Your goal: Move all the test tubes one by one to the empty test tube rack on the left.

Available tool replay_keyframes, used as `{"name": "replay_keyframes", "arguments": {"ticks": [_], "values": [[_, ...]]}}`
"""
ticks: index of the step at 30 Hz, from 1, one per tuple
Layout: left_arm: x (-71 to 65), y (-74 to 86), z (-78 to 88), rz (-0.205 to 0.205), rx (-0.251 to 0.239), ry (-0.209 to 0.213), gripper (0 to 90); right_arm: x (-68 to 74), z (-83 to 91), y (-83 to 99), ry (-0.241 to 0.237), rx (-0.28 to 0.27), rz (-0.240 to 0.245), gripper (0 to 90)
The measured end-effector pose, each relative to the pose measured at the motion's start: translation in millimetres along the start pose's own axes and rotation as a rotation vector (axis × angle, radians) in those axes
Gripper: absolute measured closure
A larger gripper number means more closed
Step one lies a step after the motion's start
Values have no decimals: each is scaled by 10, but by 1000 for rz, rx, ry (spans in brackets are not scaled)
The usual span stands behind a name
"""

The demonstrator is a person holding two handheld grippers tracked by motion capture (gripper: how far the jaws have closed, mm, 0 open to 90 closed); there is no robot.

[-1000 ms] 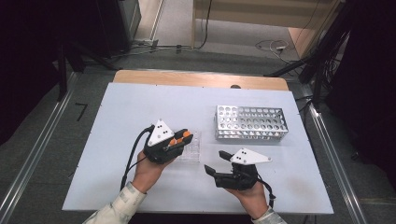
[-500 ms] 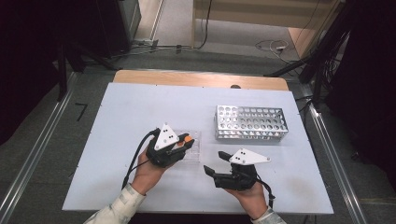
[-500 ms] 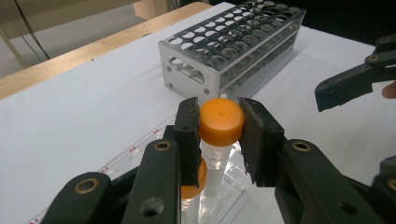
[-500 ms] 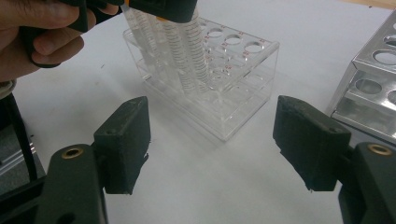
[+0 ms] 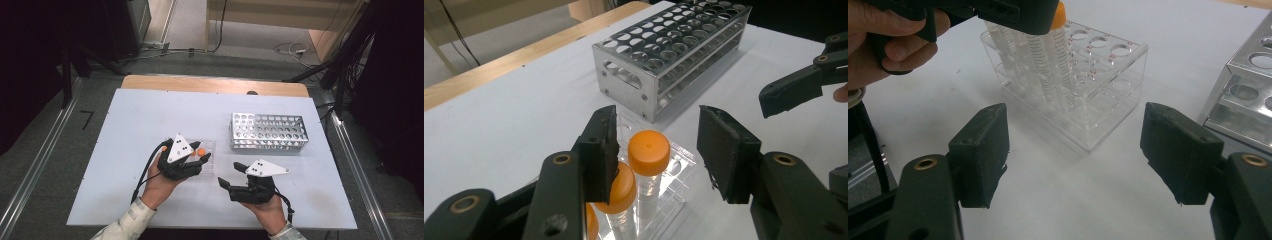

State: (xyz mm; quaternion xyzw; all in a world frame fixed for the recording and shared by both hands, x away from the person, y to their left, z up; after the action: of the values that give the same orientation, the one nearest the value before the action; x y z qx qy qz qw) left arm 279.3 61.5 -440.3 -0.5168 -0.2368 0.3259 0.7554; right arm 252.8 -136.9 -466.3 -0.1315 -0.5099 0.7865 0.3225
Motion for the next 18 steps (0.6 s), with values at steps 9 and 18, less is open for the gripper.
{"name": "replay_keyframes", "arguments": {"ticks": [9, 18], "values": [[-12, -22, 57, 59, -26, 22, 381, -28, 0, 0, 9, -2, -8, 257], [-30, -44, 209, 101, -70, 17, 235, -131, 24, -8, 50, -14, -19, 241]]}}
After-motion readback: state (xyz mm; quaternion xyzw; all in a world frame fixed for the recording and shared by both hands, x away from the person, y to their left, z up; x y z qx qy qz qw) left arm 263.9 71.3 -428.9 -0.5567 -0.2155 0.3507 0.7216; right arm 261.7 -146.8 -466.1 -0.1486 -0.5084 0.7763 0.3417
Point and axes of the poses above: each handheld gripper's, and its own axes: z roughly backward along the jaws, y roughly out of its underside, x roughly to its left, the point moved 4 cm from there along -z, roughly forward along the jaws, and after that the axes turned 5 degrees about -x, right-handed, at the moved point
